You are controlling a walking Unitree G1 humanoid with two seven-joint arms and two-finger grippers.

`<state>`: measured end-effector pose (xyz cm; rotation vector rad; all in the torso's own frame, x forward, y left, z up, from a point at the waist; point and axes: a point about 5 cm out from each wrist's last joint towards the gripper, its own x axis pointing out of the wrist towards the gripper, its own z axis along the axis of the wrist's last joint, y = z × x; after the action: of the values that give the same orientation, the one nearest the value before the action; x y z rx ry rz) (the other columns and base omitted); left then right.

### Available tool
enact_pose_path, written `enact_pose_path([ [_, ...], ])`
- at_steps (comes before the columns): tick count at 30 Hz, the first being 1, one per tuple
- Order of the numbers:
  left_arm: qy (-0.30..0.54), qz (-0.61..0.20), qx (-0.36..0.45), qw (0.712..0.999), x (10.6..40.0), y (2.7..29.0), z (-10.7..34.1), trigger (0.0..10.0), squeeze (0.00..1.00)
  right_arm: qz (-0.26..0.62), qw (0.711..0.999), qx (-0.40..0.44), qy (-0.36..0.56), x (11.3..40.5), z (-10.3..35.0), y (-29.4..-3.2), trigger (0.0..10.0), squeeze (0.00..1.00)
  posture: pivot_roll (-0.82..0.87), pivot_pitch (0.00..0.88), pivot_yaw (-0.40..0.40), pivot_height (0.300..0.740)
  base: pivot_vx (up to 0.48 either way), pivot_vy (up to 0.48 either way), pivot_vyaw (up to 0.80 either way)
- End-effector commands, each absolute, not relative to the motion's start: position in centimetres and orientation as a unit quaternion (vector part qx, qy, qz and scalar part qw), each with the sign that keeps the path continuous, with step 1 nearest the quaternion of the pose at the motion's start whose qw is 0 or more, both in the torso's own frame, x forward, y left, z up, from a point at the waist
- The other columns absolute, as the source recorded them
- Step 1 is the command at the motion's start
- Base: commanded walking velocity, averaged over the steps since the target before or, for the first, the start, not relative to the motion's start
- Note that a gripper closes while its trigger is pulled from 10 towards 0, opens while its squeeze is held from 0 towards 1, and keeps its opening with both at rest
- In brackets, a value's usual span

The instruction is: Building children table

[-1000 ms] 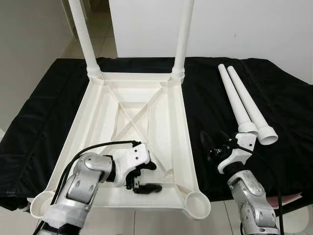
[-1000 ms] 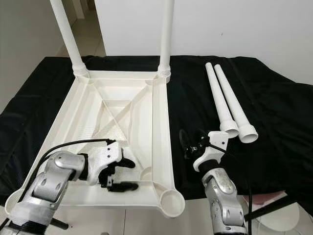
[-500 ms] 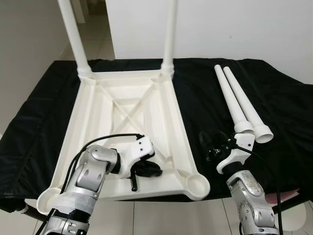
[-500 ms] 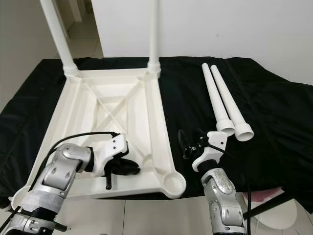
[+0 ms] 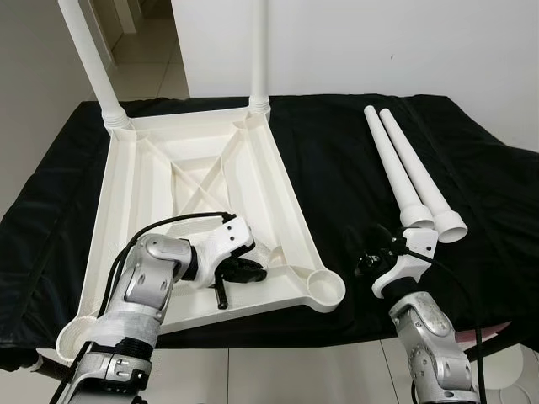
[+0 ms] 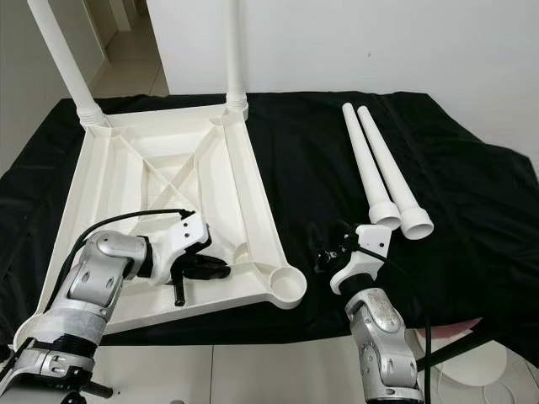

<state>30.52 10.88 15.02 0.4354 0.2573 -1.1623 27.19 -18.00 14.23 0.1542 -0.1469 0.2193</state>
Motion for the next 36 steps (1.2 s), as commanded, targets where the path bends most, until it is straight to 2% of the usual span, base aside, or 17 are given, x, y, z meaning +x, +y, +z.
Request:
enact_pose_path([
  [1, 0.070, -0.410, 0.210, 0.885, 31.5, 11.5, 15.9, 10.0, 1.00, 0.113, 0.988, 0.079, -0.070, 27.2, 14.1, -17.7, 10.0, 0.00, 0.00, 0.096, 0.043, 0.740, 0.000, 0.000, 0.00],
  [3, 0.052, -0.459, 0.229, 0.857, 30.5, 10.8, 16.1, 10.0, 1.00, 0.114, 0.988, 0.075, -0.071, 27.5, 14.3, -17.8, 10.0, 0.00, 0.01, 0.100, 0.039, 0.740, 0.000, 0.000, 0.00],
  [7, 0.043, -0.474, 0.236, 0.847, 30.2, 10.6, 16.3, 10.0, 1.00, 0.114, 0.988, 0.073, -0.072, 27.6, 14.3, -17.8, 10.0, 0.00, 0.01, 0.100, 0.039, 0.740, 0.000, 0.000, 0.00],
  [8, 0.036, -0.487, 0.219, 0.845, 30.0, 10.5, 16.7, 10.0, 0.00, 0.106, 0.989, 0.068, -0.074, 27.9, 14.5, -18.1, 10.0, 0.00, 0.01, 0.102, 0.037, 0.740, 0.000, 0.000, 0.00],
  [14, 0.016, -0.489, 0.158, 0.858, 30.3, 10.6, 18.3, 10.0, 0.00, 0.067, 0.994, 0.044, -0.073, 29.3, 15.0, -19.3, 10.0, 0.00, 0.02, 0.105, 0.032, 0.740, 0.000, 0.000, 0.00],
  [19, 0.009, -0.484, 0.138, 0.864, 30.5, 10.5, 18.8, 10.0, 0.00, 0.037, 0.997, 0.029, -0.061, 30.0, 15.0, -20.1, 10.0, 0.00, 0.02, 0.105, 0.031, 0.740, 0.000, 0.000, 0.00],
  [20, -0.001, -0.474, 0.121, 0.872, 30.4, 10.3, 19.2, 10.0, 0.00, 0.004, 0.998, 0.020, -0.061, 30.7, 15.1, -21.1, 10.0, 0.00, 0.02, 0.105, 0.029, 0.740, 0.000, 0.000, 0.00],
  [26, -0.007, -0.456, 0.114, 0.883, 30.5, 10.0, 19.0, 10.0, 0.00, -0.025, 0.998, 0.010, -0.064, 31.5, 15.5, -22.1, 10.0, 0.00, 0.02, 0.105, 0.028, 0.740, 0.000, 0.000, 0.00],
  [27, -0.008, -0.451, 0.113, 0.885, 30.5, 9.9, 18.9, 10.0, 0.00, -0.036, 0.997, 0.013, -0.065, 31.8, 15.6, -22.5, 10.0, 0.19, 0.02, 0.103, 0.026, 0.740, 0.000, 0.000, 0.00],
  [28, -0.008, -0.450, 0.112, 0.886, 30.5, 9.8, 18.9, 10.0, 0.00, -0.046, 0.997, 0.015, -0.066, 32.1, 15.7, -22.8, 10.0, 0.57, 0.02, 0.101, 0.026, 0.740, 0.000, 0.000, 0.00],
  [30, -0.008, -0.450, 0.112, 0.886, 30.5, 9.8, 18.9, 10.0, 0.00, -0.046, 0.997, 0.015, -0.066, 32.1, 15.7, -22.8, 10.0, 0.57, 0.02, 0.101, 0.026, 0.740, 0.000, 0.000, 0.00],
  [31, -0.008, -0.449, 0.109, 0.887, 30.5, 9.6, 18.9, 10.0, 0.00, -0.061, 0.996, 0.013, -0.067, 32.4, 15.9, -23.2, 10.0, 1.00, 0.03, 0.100, 0.024, 0.740, 0.000, 0.000, 0.00],
  [36, -0.007, -0.451, 0.105, 0.887, 30.3, 9.3, 18.9, 10.0, 0.00, -0.091, 0.993, 0.015, -0.075, 33.1, 16.6, -24.3, 10.0, 1.00, 0.03, 0.093, 0.023, 0.740, 0.000, 0.000, 0.00],
])
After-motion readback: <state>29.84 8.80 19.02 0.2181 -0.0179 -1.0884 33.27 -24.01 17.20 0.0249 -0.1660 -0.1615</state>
